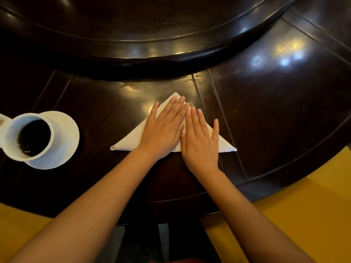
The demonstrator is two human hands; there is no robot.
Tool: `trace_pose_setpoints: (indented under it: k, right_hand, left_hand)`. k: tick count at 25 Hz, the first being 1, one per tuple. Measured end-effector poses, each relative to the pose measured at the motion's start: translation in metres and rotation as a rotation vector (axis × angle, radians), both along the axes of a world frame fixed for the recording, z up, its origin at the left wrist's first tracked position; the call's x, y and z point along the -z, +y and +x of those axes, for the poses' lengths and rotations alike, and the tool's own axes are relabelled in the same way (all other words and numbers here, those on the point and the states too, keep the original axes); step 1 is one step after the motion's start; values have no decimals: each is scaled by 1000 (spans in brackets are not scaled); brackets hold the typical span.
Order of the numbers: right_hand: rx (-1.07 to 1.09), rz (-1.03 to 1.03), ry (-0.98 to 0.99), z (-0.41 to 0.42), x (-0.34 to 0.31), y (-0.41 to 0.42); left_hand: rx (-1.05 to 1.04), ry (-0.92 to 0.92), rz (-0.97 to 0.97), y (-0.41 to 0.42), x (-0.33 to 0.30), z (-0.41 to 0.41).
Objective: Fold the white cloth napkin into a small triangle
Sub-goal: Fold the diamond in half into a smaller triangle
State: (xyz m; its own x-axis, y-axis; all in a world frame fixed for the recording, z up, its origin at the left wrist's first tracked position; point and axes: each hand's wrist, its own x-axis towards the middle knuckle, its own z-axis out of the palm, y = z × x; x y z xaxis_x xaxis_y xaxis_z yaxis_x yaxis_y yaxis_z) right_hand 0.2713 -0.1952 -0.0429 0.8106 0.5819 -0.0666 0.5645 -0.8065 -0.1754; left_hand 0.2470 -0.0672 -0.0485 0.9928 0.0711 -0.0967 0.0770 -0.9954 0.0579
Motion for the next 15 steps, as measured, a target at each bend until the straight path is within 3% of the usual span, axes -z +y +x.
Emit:
trace_pose_setpoints:
  k: [5,11,13,15]
  right_hand:
    - [21,-50,-17,7,7,-36]
    - [279,-147,69,9,-3,-95]
    - [292,-69,30,16,-11,-86]
    - [172,46,-71,24,-18,-54]
  left_hand:
    - [6,-11,-48,1,1,2]
    - [-10,57,-43,2,-3,2]
    - [-16,15,-158,1,-8,1]
    - [-129,-133,-348,1,-15,-1]
